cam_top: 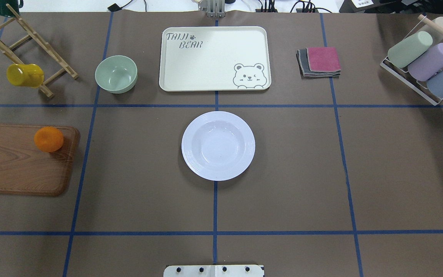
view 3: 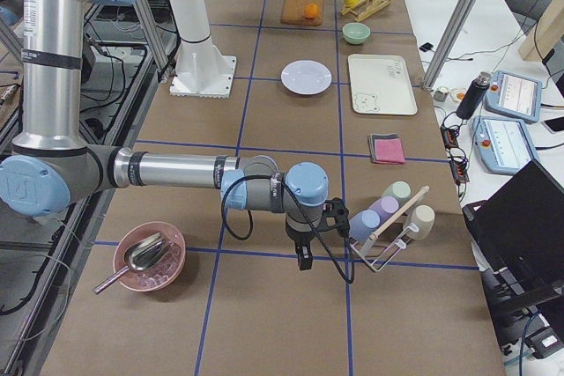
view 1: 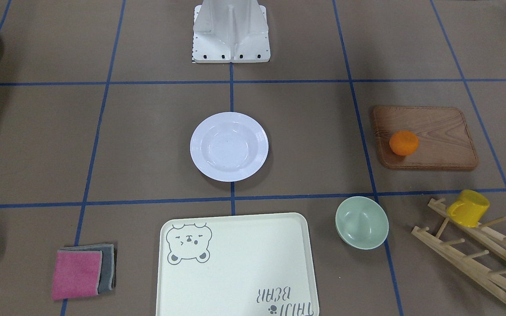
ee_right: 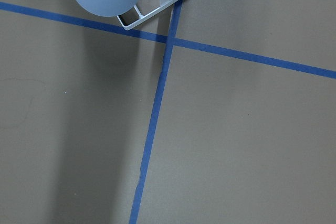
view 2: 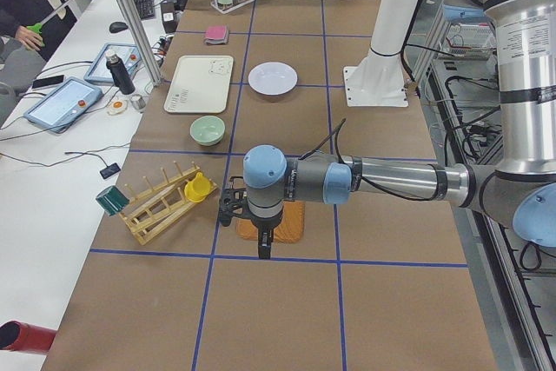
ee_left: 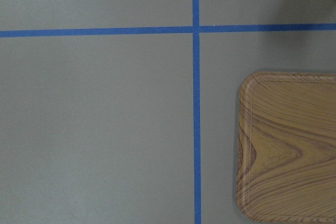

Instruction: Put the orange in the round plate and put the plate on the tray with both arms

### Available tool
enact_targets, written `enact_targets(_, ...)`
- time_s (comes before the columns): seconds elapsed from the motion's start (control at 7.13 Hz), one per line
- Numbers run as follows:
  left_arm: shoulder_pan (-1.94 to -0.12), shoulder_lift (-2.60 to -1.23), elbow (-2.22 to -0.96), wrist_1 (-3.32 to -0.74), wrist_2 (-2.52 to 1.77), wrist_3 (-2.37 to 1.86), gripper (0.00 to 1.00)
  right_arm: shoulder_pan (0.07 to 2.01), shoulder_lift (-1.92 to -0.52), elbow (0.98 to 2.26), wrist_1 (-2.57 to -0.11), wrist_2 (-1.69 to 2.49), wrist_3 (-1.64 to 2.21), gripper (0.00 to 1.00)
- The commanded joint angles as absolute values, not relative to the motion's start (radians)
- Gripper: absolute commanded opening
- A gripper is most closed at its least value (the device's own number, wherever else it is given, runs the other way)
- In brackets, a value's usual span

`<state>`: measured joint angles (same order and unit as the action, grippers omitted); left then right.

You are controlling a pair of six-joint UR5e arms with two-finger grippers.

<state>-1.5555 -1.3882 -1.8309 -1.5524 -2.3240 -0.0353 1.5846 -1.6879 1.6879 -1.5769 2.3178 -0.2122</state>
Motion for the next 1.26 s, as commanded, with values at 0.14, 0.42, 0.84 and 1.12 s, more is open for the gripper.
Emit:
enact_targets(0.14, -1.555, -1.390, -1.847, -1.552, -2.324, -0.037, 0.99, 1.585, -1.689, 1.689, -1.575, 2.318, -0.213, 1.00)
enact_targets(0.42, -1.551, -1.428, -1.862, -1.616, -2.324, -0.043, 0.99, 1.585, -1.689, 1.693, -1.515, 2.315, -0.216, 1.00)
enact_targets(0.84, -1.490, -1.509, -1.795, -1.888, -2.417, -0.035, 0.99, 1.473, -1.683, 1.698, -1.214, 2.309, -0.003, 1.00)
enact_targets(1.12, -1.267, -1.517, -1.787, -2.006, -2.405, -0.210, 0.99, 1.311, -1.674, 1.742, -1.096, 2.254, 0.372, 1.00)
